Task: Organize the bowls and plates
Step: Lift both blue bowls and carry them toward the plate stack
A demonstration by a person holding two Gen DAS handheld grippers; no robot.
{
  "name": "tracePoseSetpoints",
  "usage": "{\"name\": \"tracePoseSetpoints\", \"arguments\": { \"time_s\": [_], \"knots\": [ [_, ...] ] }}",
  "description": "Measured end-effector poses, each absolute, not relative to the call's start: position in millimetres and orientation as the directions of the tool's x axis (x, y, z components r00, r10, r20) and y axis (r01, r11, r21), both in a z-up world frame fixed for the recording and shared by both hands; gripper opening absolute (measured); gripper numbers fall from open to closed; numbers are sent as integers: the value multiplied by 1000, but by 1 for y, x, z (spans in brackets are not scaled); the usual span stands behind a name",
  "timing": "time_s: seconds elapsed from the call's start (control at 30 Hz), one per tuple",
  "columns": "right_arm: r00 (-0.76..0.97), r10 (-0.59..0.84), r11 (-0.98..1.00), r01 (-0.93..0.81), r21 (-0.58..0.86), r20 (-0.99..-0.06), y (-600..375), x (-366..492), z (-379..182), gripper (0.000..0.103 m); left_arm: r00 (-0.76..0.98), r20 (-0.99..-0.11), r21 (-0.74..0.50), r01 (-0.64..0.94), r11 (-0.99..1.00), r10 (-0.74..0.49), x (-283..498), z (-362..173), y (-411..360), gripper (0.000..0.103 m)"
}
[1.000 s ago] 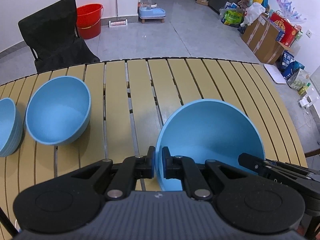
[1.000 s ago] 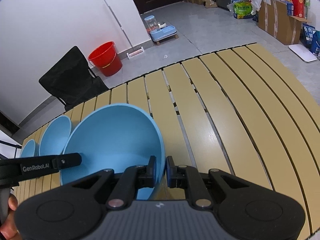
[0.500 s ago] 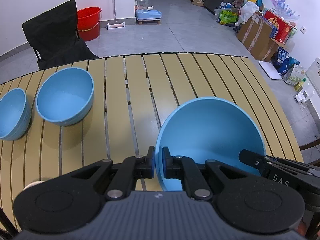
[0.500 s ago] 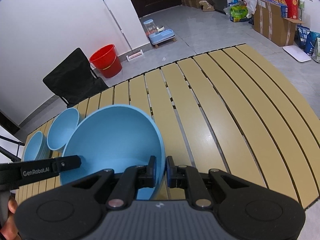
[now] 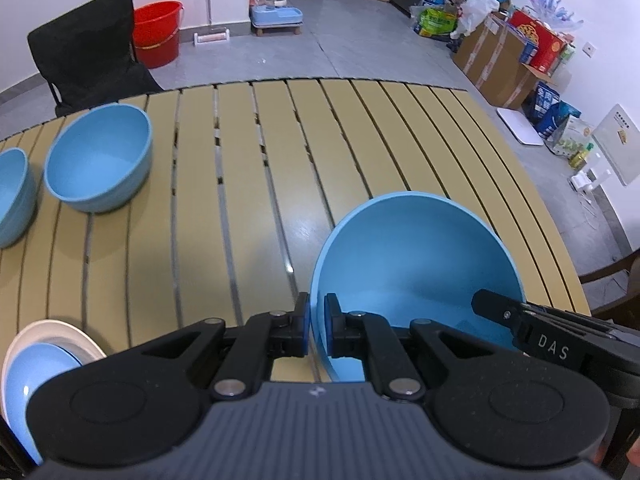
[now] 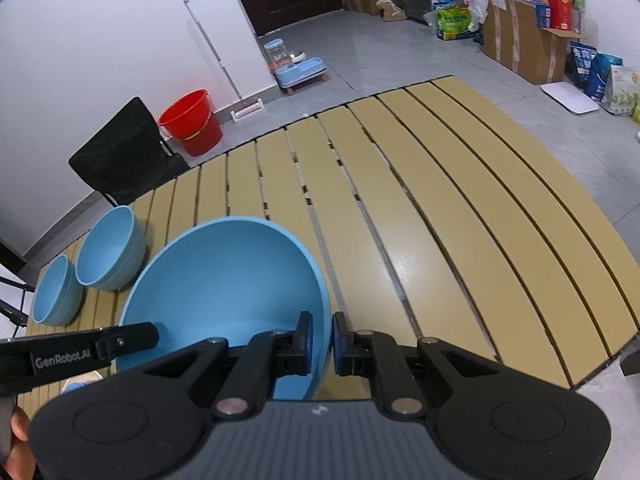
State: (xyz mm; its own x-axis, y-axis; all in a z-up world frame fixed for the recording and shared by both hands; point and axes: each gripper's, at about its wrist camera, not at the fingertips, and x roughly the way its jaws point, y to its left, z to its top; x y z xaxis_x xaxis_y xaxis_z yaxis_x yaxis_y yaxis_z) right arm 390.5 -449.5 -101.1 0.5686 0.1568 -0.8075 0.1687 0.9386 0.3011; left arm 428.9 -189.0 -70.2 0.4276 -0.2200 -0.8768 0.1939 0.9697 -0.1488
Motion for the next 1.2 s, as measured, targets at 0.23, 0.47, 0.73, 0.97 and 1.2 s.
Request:
{"name": "tracePoseSetpoints", "arguments": {
  "time_s": [0.23,0.47,0.73,0.97,1.2],
  "knots": [
    [559,132,933,209,293,-818,-464,376,-118,10,418,-878,-148,226,963,-233,417,-84,-206,8],
    [563,85,934,243,263,-822,-473,364,-137,10,418,-875,-147,247,958,-242,411,-104,-222,8],
    [566,61,930,267,252,-822,-482,356,-152,10,424,-873,-122,286,950,-240,404,-121,-233,8],
    [562,57,930,272,249,-825,-478,357,-161,10,411,-880,-120,291,949,-237,403,-130,-238,8],
    [560,70,926,271,263,-825,-480,354,-172,10,414,-880,-116,290,950,-234,403,-137,-237,8]
  ]
}}
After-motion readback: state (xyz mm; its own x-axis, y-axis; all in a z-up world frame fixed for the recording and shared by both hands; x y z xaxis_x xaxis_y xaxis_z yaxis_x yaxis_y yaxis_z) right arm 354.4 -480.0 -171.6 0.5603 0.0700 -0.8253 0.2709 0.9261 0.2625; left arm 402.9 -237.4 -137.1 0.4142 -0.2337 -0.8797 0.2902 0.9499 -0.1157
